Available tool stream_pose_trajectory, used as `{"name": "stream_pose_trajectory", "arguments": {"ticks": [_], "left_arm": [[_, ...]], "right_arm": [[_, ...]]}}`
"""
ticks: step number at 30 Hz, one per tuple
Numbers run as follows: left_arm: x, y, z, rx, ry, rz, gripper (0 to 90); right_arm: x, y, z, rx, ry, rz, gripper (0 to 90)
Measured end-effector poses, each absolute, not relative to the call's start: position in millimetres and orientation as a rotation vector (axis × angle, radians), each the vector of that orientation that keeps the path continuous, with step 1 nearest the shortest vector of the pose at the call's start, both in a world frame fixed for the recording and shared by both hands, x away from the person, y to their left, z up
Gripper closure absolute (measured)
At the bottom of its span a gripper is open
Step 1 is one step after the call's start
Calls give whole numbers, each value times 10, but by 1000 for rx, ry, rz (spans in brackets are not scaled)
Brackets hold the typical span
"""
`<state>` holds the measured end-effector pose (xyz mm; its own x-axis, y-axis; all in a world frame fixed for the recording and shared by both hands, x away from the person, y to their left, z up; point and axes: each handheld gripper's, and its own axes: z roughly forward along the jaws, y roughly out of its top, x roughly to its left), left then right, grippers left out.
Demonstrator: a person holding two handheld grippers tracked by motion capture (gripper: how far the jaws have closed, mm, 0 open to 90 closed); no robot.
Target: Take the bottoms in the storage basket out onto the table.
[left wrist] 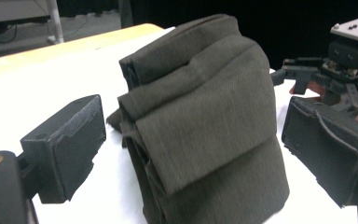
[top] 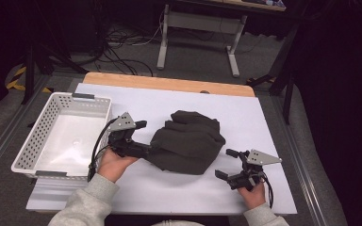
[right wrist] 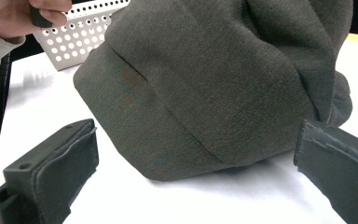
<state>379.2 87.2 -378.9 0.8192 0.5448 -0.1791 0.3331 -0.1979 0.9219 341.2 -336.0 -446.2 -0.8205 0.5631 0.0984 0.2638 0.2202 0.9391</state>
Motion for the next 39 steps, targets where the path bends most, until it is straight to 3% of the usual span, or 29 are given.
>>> {"name": "stream_pose_trajectory", "arguments": {"ticks": [39], "left_arm": [[3421, 1063, -4447, 1925, 753, 194, 43]], "right_arm": [[3416, -3344, -4468, 772, 2249, 1629, 4]]}}
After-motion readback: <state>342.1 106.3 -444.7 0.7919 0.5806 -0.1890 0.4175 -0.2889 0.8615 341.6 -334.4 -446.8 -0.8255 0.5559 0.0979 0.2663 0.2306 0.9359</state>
